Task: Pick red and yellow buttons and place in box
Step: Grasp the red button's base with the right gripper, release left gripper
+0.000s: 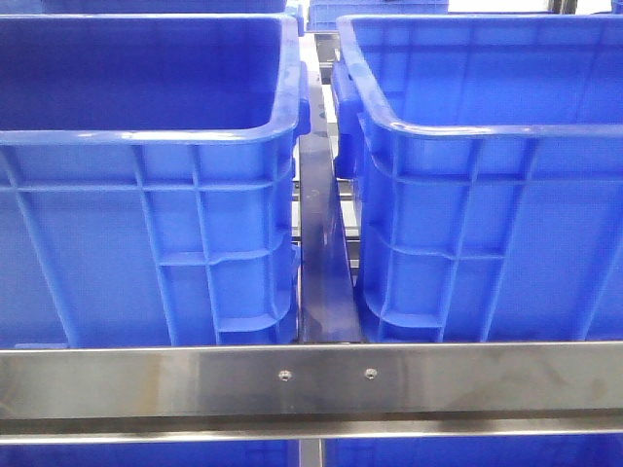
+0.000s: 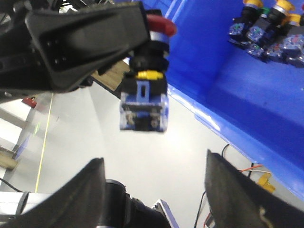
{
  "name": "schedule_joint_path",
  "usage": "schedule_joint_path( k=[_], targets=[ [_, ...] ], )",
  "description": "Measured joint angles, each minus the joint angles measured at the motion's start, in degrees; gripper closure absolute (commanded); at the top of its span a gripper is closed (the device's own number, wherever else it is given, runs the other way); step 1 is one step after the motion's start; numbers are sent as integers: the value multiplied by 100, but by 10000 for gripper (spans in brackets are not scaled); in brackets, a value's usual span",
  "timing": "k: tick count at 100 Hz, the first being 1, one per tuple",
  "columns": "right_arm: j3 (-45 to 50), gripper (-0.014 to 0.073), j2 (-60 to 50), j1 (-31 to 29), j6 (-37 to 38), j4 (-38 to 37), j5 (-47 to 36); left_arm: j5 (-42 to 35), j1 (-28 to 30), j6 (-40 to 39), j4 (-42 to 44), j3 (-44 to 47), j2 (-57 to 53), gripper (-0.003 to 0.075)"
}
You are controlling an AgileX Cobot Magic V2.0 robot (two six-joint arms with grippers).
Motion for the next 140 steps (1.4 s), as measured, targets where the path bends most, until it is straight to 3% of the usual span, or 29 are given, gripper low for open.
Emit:
schedule_joint_path(
  k=[40,94,106,125,133,140],
  targets=[
    [-753,115,764,9,-45,0,560,0,0,0,-65,0,0,739],
    [-1321,124,1291,281,-164,-44,569,-2,0,0,-70,0,0,739],
    [-1358,246,1301,285,-164,-66,552,-23,0,0,-84,0,0,739],
    [-1359,566,1314,285,-164,-119,438,-75,0,14,-83,0,-27,739],
    [-1359,592,1314,285,-164,-119,429,-85,0,16,-83,0,-27,727],
    [-1359,589,1314,285,-164,-119,429,-80,0,16,-83,0,-27,671]
  ],
)
